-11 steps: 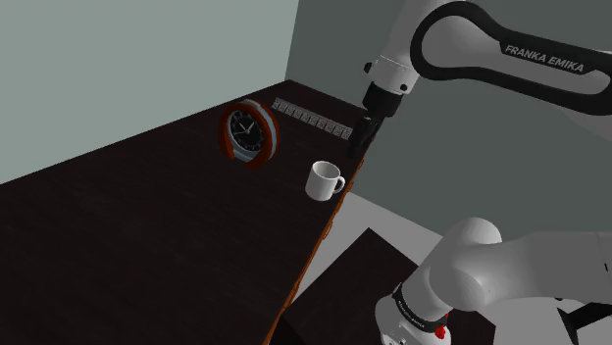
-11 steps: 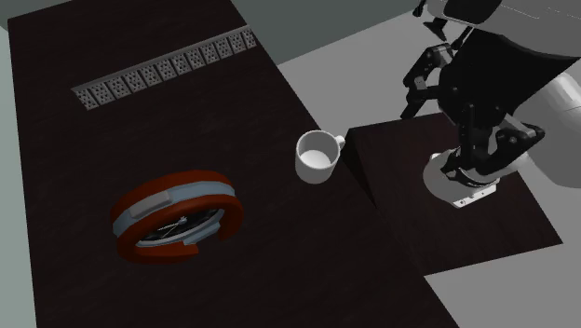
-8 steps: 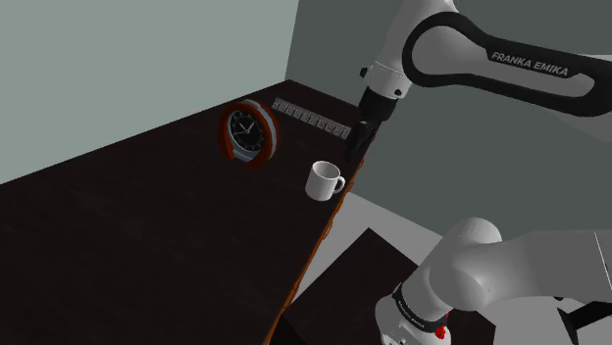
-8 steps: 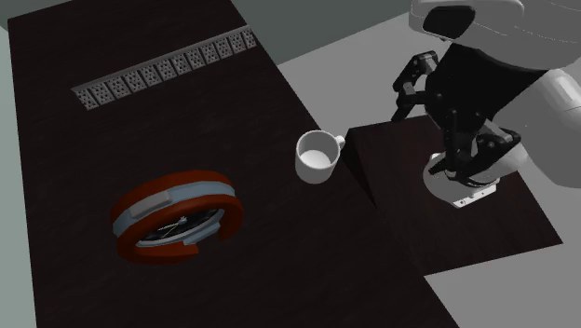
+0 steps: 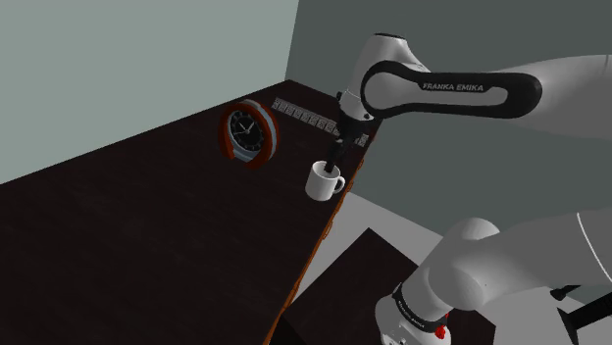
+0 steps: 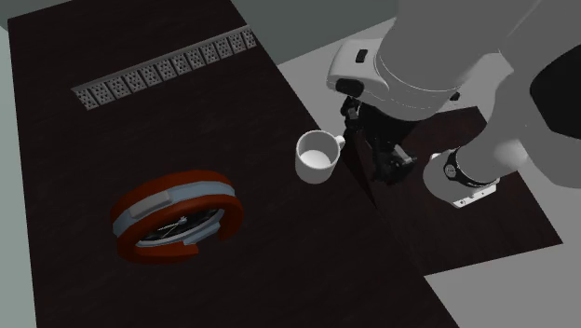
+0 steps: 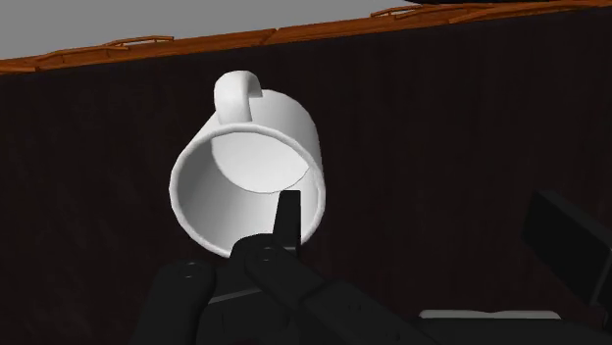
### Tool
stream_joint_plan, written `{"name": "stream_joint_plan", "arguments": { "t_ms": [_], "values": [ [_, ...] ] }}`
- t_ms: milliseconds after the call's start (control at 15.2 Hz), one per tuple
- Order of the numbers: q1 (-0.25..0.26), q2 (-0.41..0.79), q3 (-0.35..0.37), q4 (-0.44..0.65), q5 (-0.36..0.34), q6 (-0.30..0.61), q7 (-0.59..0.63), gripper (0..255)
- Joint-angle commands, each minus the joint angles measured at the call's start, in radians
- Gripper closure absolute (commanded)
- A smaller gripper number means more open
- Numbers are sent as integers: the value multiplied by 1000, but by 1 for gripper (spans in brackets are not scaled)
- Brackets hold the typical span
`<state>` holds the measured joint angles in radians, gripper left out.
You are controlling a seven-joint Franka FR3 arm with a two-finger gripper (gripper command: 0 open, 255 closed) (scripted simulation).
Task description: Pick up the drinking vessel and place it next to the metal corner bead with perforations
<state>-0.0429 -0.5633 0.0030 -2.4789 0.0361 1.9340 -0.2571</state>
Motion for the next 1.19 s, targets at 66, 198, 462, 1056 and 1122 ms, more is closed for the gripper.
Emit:
{"name": "stream_joint_plan", "arguments": {
  "t_ms": [66,198,462,1056,1122],
  "values": [
    [-7,99,-6,-14,-20,114,-22,0],
    [-13,165,-11,-14,-33,180,-36,0],
    [-16,217,-14,-28,-41,245,-42,0],
    [-16,260,-14,-69,-41,330,-43,0],
    [-16,260,-14,-69,-41,330,-43,0]
  ]
}}
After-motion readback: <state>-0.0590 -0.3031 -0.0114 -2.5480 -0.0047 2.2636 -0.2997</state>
